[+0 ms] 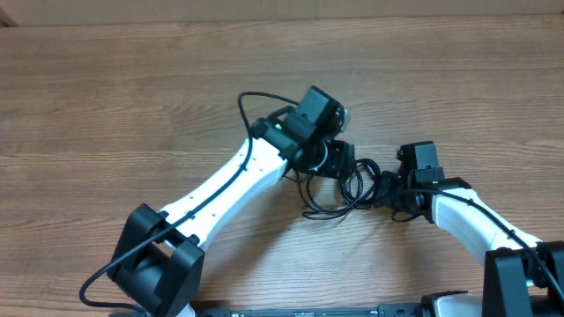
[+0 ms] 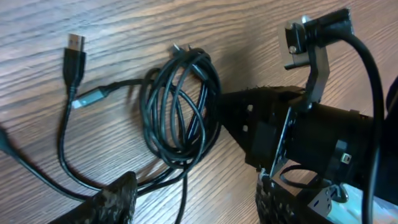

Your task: Untangle cables

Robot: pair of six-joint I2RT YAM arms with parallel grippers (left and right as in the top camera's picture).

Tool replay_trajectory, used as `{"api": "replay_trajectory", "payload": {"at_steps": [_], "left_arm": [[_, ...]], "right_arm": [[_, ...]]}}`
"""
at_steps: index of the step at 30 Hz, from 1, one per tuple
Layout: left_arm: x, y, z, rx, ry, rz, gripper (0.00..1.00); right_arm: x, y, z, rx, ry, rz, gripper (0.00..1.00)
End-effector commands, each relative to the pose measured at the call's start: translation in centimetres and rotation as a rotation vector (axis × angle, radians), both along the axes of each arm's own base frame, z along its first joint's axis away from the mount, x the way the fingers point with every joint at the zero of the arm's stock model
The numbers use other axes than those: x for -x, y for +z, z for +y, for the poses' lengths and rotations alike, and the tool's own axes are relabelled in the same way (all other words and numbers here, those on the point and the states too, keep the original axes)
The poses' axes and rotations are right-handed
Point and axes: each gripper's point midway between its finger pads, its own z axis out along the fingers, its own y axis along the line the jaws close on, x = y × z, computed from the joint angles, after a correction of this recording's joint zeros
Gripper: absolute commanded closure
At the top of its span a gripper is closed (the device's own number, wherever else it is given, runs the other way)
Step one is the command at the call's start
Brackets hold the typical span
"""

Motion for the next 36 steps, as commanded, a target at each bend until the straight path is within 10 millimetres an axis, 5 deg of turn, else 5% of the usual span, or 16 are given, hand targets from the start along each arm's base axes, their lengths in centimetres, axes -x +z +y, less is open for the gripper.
{"api": "replay_trajectory", "payload": {"at_steps": [1,3,5,13,19,29,36], "left_arm": [[-0.2,-0.4,-0.7,-0.017,0.009,-0.01,0.38],[0.0,-0.4,-1.0,-0.012,0.001,-0.016,0.38],[-0.1,-0.3,-1.1,-0.008,0.001,-0.021,0.38],[-0.8,-0.6,-0.9,-0.034,0.025,-0.052,0.4],[-1.0,-1.9,-2.0,-0.028,0.012,-0.048,0.38],[1.3,-6.1,-5.4,-0.002,-0.074,0.043,0.4],[2.4,-9.6,-6.2,-0.043,-0.096,0.089,0.44]], "right_arm": [[1.1,-0.9,-1.0,0.039,-0.037,0.059,0.67],[0.5,0.3,-0.9,0.043,-0.018,0.053,0.51],[-0.2,1.6,-0.9,0.045,-0.01,0.034,0.46],[-2.9,8.3,-3.6,0.187,-0.088,-0.079,0.4],[-3.7,11.5,-5.7,0.206,-0.224,-0.139,0.27],[-2.7,11.4,-9.4,0.138,-0.353,-0.084,0.28],[-2.2,11.2,-9.7,0.141,-0.363,-0.063,0.3]]}}
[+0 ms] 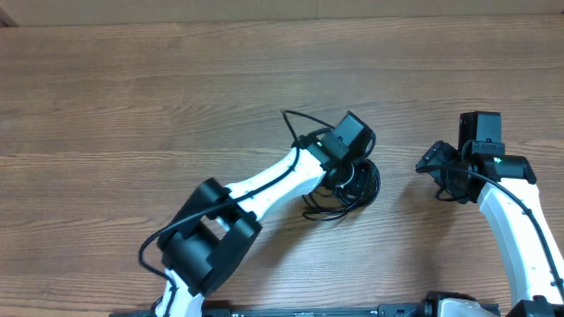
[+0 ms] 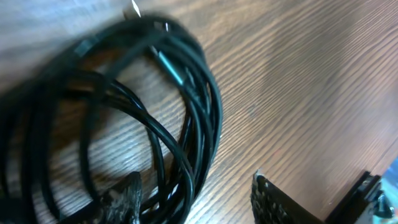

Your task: Untangle cables

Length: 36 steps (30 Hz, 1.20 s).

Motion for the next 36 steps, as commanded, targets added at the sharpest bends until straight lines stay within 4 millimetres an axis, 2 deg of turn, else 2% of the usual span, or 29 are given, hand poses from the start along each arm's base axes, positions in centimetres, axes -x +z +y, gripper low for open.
{"api": "replay_trajectory", "payload": {"at_steps": [1,2,3,7,11,13,15,18,23,27,30,36], "left_arm": [[0.5,-1.4,-0.7,-0.004,-0.004,0.036,0.45],[0.6,-1.8,-0.7,-0.009,-0.002,0.048,0.47],[0.8,-1.9,-0.8,-0.004,-0.004,0.059,0.53],[1.0,-1.7,-1.5,0.038,-0.017,0.086,0.96],[0.3,-0.1,-2.1,0.128,-0.03,0.111,0.96],[0.0,1.4,-2.3,0.193,-0.057,0.146,0.96],[0.0,3.5,-2.4,0.282,-0.109,0.176,0.96],[0.2,7.5,-2.0,0.442,-0.2,0.226,0.96],[-0.4,11.7,0.9,0.585,-0.266,0.24,0.96],[-1.1,13.7,3.6,0.658,-0.288,0.212,0.96],[-1.7,14.4,5.8,0.681,-0.287,0.188,0.96],[-4.3,13.9,11.0,0.656,-0.168,0.181,0.96]], "right_arm": [[-0.7,1.3,0.0,-0.002,-0.003,-0.041,0.31],[-0.7,1.3,0.0,-0.002,-0.003,-0.04,0.32],[-0.6,1.3,0.0,-0.002,-0.003,-0.039,0.34],[-0.4,1.2,0.0,-0.003,-0.003,-0.029,0.38],[-0.4,1.2,0.0,-0.003,-0.003,-0.029,0.38],[-0.4,1.2,0.0,-0.003,-0.003,-0.029,0.39],[-0.4,1.1,0.0,-0.004,-0.003,-0.028,0.4],[-0.6,1.1,0.8,-0.038,0.043,-0.034,0.39],[-1.2,1.2,4.1,-0.165,0.242,-0.066,0.39],[-1.5,1.1,6.1,-0.255,0.357,-0.088,0.39],[-1.6,0.7,6.7,-0.286,0.386,-0.079,0.39],[-1.5,-0.1,6.7,-0.293,0.382,-0.052,0.39]]}}
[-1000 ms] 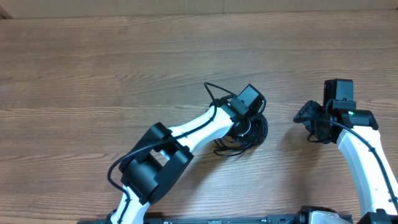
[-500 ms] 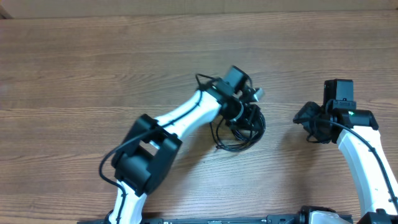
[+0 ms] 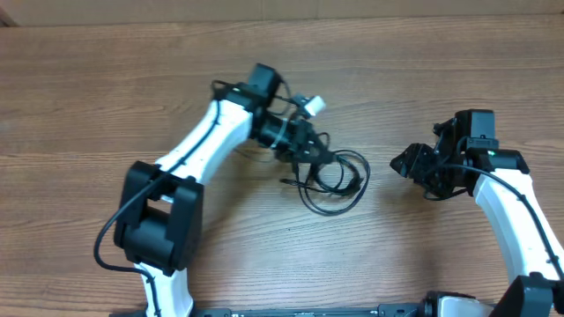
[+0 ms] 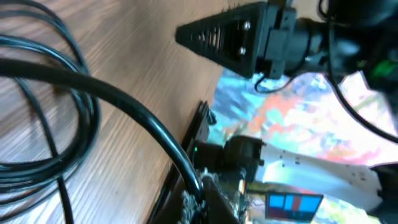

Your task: Untangle cables

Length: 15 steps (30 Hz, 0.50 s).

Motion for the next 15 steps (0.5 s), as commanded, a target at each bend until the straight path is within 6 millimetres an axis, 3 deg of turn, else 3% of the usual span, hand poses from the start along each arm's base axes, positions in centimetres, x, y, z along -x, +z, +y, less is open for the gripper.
{"api": "replay_trajectory", "payload": {"at_steps": [1,5,9,11,13,14,15], "left_arm": [[-2.2,1.7,3.1,0.035,0.051,-0.109,0.96],[-4.7,-2.3,8.4,-0.238,0.182,-0.094,0.96],[-6.2,-7.3,15.9,-0.695,0.37,-0.028,0.96],[-6.4,-8.5,19.2,-0.882,0.5,0.044,0.95],[-6.4,-8.8,20.5,-0.949,0.6,0.12,0.71],[-6.4,-8.8,20.4,-0.94,0.62,0.144,0.53],[-6.5,-8.6,19.9,-0.913,0.627,0.161,0.44]], "right_arm": [[-0.8,0.7,0.4,-0.02,0.031,-0.033,0.39],[-0.9,0.8,0.4,-0.02,0.031,-0.036,0.39],[-0.9,0.8,0.4,-0.02,0.031,-0.036,0.39],[-0.9,0.8,0.4,-0.02,0.031,-0.036,0.39],[-0.9,0.8,0.4,-0.02,0.031,-0.037,0.39],[-0.9,0.8,0.4,-0.02,0.031,-0.037,0.39],[-0.9,0.8,0.4,-0.02,0.031,-0.036,0.39]]}}
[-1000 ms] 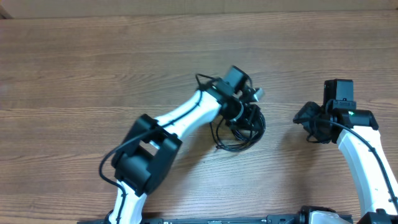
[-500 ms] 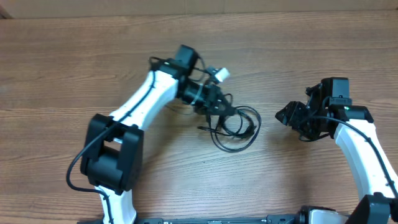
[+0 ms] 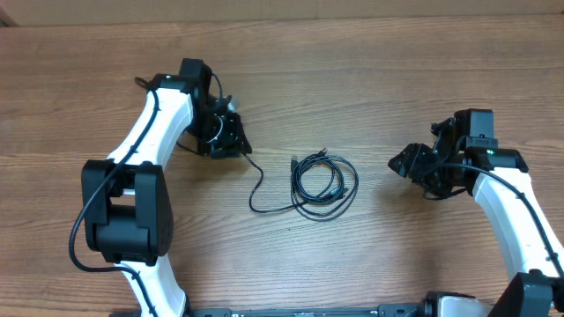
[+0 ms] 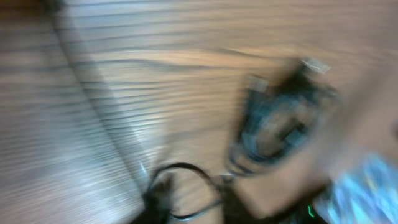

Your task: Untangle cables

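A black cable lies as a small coil on the middle of the wooden table. One strand runs out of the coil to the left and up into my left gripper, which is shut on it. The left wrist view is motion-blurred: the coil shows far off, and a loop of cable arcs by my left gripper. My right gripper hangs to the right of the coil, apart from it, its fingers together on nothing.
The wooden table ends at a far edge along the top of the overhead view. The left arm reaches up the left side, and the right arm comes in from the lower right.
My left gripper has moved left, away from the coil, and a strand of cable now stretches from the coil to it. The coil looks smaller. The right arm has not moved.
Both grippers were at the tangled coil, the right at its right edge. Then the right had drawn back to the right while the left hung over the coil. Then the left was at the coil's left side on a strand, which is now drawn out leftward.
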Robot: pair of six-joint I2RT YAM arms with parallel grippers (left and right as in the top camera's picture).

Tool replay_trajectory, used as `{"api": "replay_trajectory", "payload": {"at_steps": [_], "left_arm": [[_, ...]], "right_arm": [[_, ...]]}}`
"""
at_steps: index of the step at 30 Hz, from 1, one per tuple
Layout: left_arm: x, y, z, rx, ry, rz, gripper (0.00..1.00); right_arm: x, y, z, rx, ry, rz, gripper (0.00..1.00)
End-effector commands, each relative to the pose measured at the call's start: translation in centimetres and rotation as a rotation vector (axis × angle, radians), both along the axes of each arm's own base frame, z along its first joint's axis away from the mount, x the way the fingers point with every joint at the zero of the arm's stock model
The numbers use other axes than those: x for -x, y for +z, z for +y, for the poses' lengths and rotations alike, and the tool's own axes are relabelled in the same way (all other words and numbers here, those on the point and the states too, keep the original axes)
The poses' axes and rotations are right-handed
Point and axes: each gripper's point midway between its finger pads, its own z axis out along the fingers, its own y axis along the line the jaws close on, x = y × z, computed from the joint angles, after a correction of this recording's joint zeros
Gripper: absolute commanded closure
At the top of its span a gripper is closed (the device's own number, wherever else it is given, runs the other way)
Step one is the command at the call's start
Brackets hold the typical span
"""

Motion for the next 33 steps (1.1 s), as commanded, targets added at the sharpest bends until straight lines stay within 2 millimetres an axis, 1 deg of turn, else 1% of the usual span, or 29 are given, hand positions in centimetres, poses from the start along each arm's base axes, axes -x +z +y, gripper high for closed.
{"api": "replay_trajectory", "payload": {"at_steps": [1,3,5,7,11,14,16,20,24,27,33], "left_arm": [[-1.1,0.7,1.7,-0.119,0.167,0.0,0.38],[-1.1,1.2,-0.1,-0.042,0.143,-0.003,0.34],[-0.9,1.8,-2.1,0.025,0.102,-0.01,0.34],[-0.8,2.2,-4.0,0.073,0.018,-0.049,0.33],[-0.2,2.1,-6.5,0.062,-0.083,-0.097,0.29],[0.1,2.0,-8.6,0.059,-0.169,-0.149,0.29],[0.2,1.6,-9.3,0.004,-0.203,-0.183,0.3],[0.0,0.4,-9.4,-0.172,-0.252,-0.252,0.26],[-0.5,-0.6,-9.8,-0.288,-0.289,-0.315,0.25],[-0.5,-1.4,-10.9,-0.285,-0.309,-0.326,0.23],[0.4,-3.5,-12.9,-0.229,-0.346,-0.283,0.32]], "right_arm": [[-0.8,0.8,0.1,-0.007,0.009,-0.03,0.39],[-0.8,0.8,0.1,-0.007,0.009,-0.029,0.39],[-0.8,0.8,0.1,-0.007,0.009,-0.03,0.39],[-0.8,0.8,0.1,-0.007,0.009,-0.029,0.39],[-0.7,0.8,0.1,-0.007,0.009,-0.029,0.39],[-0.7,0.8,0.1,-0.007,0.009,-0.029,0.39],[-0.7,0.8,0.1,-0.007,0.009,-0.029,0.39],[-0.6,0.8,0.1,-0.008,0.009,-0.023,0.39],[-0.5,0.7,0.1,-0.009,0.009,-0.017,0.39],[-0.5,0.7,0.1,-0.009,0.009,-0.017,0.39],[-0.5,0.7,0.1,-0.009,0.009,-0.017,0.39]]}}
